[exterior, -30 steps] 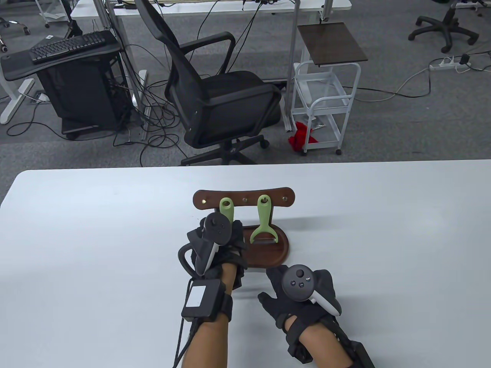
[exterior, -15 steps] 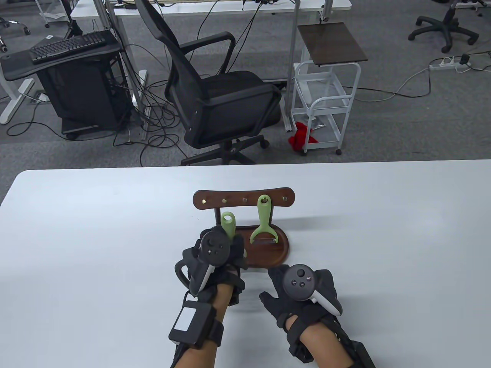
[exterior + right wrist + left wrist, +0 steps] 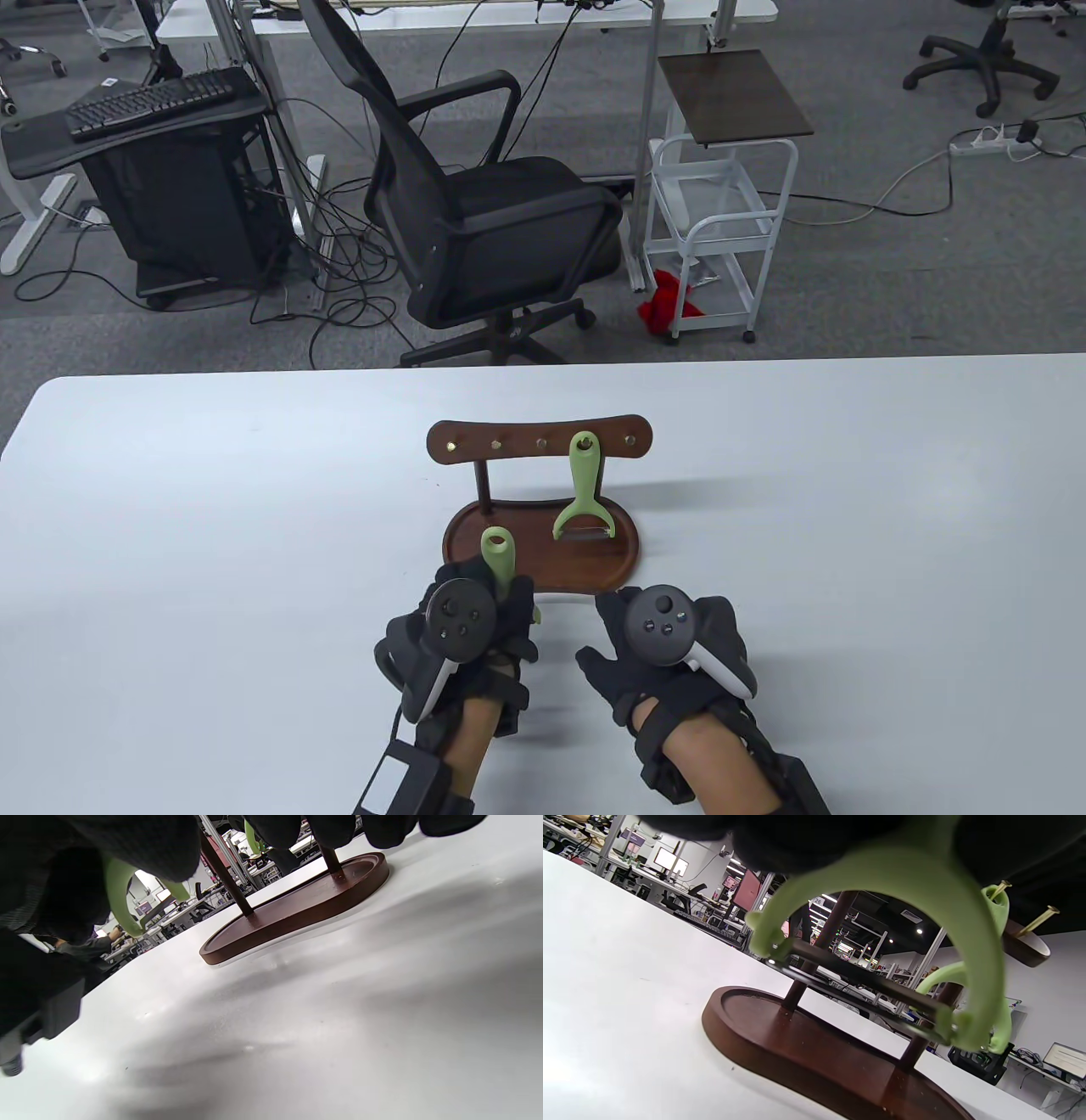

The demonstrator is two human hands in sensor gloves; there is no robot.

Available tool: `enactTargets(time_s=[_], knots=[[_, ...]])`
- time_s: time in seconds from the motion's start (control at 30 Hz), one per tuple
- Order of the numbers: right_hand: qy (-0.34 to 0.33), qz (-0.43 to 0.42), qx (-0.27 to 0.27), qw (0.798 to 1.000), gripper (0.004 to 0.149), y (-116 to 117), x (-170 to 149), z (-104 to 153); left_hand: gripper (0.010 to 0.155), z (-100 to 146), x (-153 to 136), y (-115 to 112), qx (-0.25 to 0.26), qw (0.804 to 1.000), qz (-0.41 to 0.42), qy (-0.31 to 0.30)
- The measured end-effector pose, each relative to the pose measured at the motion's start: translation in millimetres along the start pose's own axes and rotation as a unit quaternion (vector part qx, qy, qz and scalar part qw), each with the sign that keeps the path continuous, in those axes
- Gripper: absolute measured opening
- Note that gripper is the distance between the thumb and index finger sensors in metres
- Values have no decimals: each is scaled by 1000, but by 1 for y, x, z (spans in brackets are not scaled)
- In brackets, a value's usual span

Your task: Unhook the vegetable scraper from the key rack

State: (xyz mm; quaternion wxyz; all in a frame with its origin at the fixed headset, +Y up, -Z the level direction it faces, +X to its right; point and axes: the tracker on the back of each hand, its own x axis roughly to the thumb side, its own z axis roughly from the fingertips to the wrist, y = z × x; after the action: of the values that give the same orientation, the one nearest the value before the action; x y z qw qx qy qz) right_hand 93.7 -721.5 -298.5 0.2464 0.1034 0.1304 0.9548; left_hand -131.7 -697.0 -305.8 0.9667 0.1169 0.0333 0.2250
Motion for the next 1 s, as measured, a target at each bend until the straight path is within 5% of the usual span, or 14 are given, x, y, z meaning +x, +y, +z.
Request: enactTargets(time_s=[0.4,1.0], knots=[[-11,19,-6,1000,72,2,7,3,52,20,-19,6,4,1000,-20,5],[-5,51,-20,999,72,0,11,7,52,20,-28,-16,-117,989,-82,48]])
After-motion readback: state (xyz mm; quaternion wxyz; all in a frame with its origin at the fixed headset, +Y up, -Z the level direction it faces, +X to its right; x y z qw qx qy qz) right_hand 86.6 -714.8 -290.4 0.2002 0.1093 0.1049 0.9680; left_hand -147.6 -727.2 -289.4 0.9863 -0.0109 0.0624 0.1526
